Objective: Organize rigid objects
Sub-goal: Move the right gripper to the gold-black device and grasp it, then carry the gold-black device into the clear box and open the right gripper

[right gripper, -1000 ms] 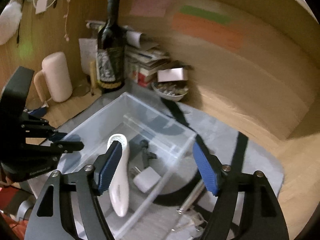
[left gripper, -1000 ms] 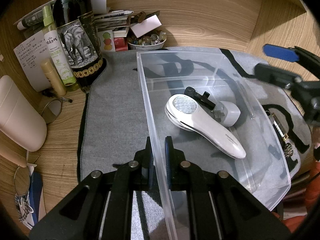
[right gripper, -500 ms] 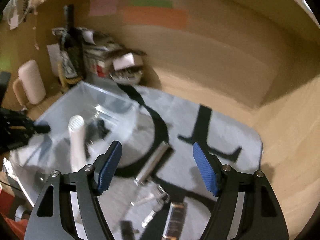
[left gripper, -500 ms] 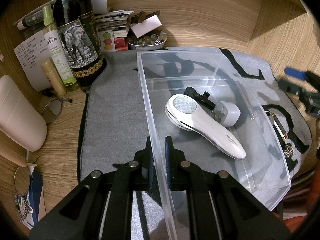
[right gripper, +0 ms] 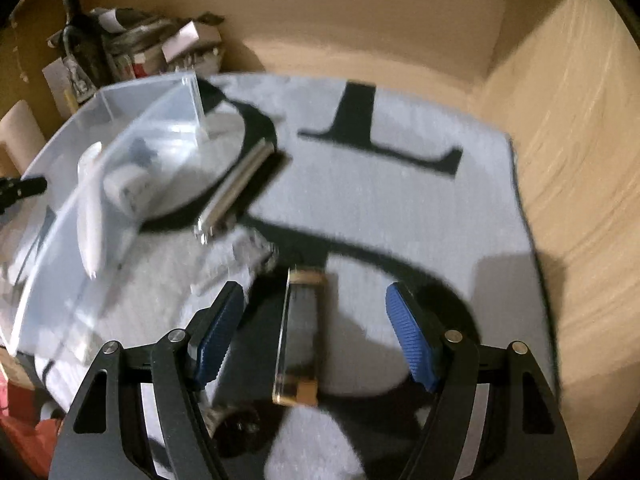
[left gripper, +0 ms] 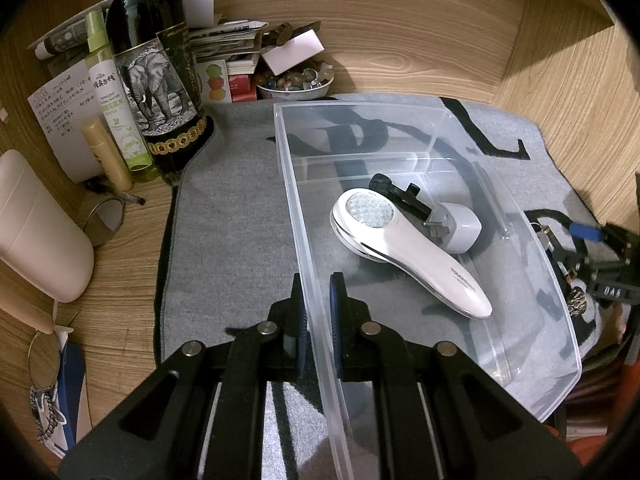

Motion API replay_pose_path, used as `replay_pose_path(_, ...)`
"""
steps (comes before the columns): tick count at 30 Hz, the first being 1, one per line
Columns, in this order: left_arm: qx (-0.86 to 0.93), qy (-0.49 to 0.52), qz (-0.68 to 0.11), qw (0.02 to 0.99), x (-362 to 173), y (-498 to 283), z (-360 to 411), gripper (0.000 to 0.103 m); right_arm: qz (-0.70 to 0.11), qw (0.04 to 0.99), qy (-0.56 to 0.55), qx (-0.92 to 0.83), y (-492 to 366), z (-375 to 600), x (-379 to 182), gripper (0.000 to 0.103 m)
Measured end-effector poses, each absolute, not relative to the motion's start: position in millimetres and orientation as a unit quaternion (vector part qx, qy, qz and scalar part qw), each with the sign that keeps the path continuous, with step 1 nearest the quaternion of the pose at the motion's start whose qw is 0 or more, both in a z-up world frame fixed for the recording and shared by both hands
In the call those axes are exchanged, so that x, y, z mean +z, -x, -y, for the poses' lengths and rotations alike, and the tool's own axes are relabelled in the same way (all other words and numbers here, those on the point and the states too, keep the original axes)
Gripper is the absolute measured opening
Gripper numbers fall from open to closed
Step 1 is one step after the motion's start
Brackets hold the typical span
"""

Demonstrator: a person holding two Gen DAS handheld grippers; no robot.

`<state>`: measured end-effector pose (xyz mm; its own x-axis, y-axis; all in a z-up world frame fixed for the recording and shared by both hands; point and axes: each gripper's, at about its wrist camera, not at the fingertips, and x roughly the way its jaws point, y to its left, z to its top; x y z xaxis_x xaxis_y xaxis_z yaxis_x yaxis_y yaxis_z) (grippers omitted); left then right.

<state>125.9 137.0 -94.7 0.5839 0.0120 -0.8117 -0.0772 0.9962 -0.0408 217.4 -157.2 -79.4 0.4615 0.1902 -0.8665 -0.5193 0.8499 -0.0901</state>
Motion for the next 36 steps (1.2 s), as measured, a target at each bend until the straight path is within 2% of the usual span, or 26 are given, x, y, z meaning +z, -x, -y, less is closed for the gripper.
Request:
replay_pose_path(5,0.023,0.037,-0.456,0.889,-95,-126,-138,0.01,-0.484,0.83,0.171,0.216,-210,164,-98,0.067)
replay_pose_path(7,0.024,0.036,-0.456,0.889,-95,-125,-139,0.01,-0.48,0.833,0.167,0.219,-209,166,-97,0.053)
replay_pose_path(9,0.024,0.037,-0.456,0.889,-95,-125,-139,0.01,-0.479,0.834,0.161,0.22,-211,168,-94,0.032)
replay_pose_path(11,0.023,0.037,-0.456,0.889,-95,-125,-139,0.01,-0.478,0.835,0.16,0.22,-212,169,-93,0.022)
replay_pose_path(20,0.023,0.036,-0.456,0.889,-95,-125,-139,0.01,-0.452,0.853,0.148,0.217,-219,167,-77,0.022)
replay_pose_path(36,0.023,0.036,-0.455,0.889,-95,-126,-138,0.01,-0.342,0.881,0.162,0.284,-211,106,-2,0.022)
